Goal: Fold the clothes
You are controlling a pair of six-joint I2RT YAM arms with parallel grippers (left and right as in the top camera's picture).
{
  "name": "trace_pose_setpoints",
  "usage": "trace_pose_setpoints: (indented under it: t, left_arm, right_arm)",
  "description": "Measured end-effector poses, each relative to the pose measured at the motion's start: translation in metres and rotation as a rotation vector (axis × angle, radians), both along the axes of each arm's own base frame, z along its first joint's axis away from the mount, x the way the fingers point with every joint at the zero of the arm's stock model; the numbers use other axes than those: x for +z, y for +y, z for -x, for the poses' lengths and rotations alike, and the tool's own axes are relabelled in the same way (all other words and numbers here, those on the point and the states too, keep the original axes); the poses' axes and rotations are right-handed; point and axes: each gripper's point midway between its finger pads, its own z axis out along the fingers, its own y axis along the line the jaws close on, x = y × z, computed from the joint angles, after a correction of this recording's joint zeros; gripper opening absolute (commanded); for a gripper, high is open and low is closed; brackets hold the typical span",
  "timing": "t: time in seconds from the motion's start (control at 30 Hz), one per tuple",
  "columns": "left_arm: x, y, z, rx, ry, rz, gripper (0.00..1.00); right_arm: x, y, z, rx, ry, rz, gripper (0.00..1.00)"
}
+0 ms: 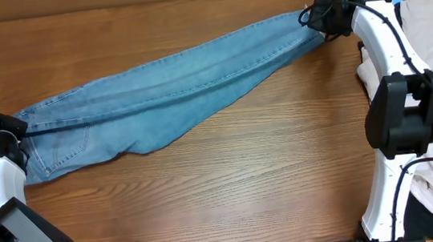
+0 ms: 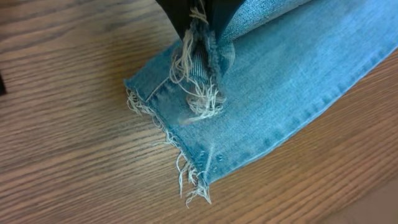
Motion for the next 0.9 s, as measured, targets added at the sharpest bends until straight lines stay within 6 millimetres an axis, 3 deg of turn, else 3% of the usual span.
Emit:
trace_pose_setpoints:
  t: [0.2, 0.27, 0.37, 0.43, 0.5, 0.53, 0.57, 0.73, 0.9]
  left_arm:
    - [-0.005, 0.002, 0.001, 0.010, 0.013, -0.002, 0.19]
    - [-0.005, 0.004, 0.002, 0.019, 0.018, -0.008, 0.20]
    - [-0.005, 0.006, 0.003, 0.027, 0.022, -0.014, 0.21]
    - [-0.005, 0.007, 0.003, 0.033, 0.024, -0.019, 0.37]
    - [-0.003, 0.009, 0.003, 0.040, 0.017, -0.030, 0.82]
    - [-0.001, 0.011, 0.001, 0.043, 0.009, -0.038, 0.94]
    - [0.000, 0.011, 0.001, 0.042, 0.004, -0.042, 1.00]
    - [0.003, -0.001, -0.010, -0.033, -0.037, 0.001, 1.00]
    - [-0.020, -0.042, -0.003, -0.151, 0.048, 0.147, 1.00]
  right_arm:
    - [-0.002, 0.000, 0.005, -0.017, 0.026, -0.009, 0.04]
    - [-0.003, -0.001, 0.022, -0.051, 0.108, -0.016, 0.04]
    - [0.006, -0.002, 0.033, -0.091, 0.158, -0.028, 0.04]
    - [0.024, -0.003, 0.033, -0.125, 0.154, -0.035, 0.04]
    - [0.040, -0.003, 0.025, -0.141, 0.110, -0.044, 0.04]
    - [0.043, -0.003, 0.022, -0.144, 0.096, -0.046, 0.04]
    - [0.044, -0.003, 0.021, -0.146, 0.090, -0.047, 0.04]
    - [0.045, -0.003, 0.020, -0.154, 0.087, -0.050, 0.04]
    - [0.047, -0.003, 0.015, -0.153, 0.065, -0.052, 0.04]
